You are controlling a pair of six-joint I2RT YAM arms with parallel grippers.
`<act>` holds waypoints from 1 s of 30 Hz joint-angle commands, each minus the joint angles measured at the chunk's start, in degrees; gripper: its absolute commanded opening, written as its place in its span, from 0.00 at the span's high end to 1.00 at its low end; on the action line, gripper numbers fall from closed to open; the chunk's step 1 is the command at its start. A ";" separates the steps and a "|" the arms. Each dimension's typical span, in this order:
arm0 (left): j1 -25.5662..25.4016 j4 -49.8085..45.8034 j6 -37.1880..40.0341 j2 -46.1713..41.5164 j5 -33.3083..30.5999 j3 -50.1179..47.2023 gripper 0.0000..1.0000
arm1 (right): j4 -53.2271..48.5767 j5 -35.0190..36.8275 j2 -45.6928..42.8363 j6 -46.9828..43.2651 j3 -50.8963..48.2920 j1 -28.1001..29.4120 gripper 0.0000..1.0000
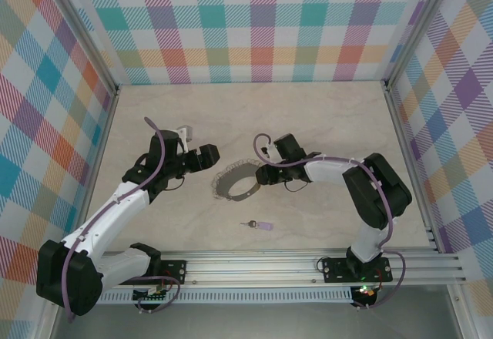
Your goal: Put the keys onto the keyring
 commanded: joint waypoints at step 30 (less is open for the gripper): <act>-0.63 1.18 -0.14 -0.54 -0.93 -1.13 0.13 | -3.49 4.96 2.85 -3.72 3.98 0.34 0.66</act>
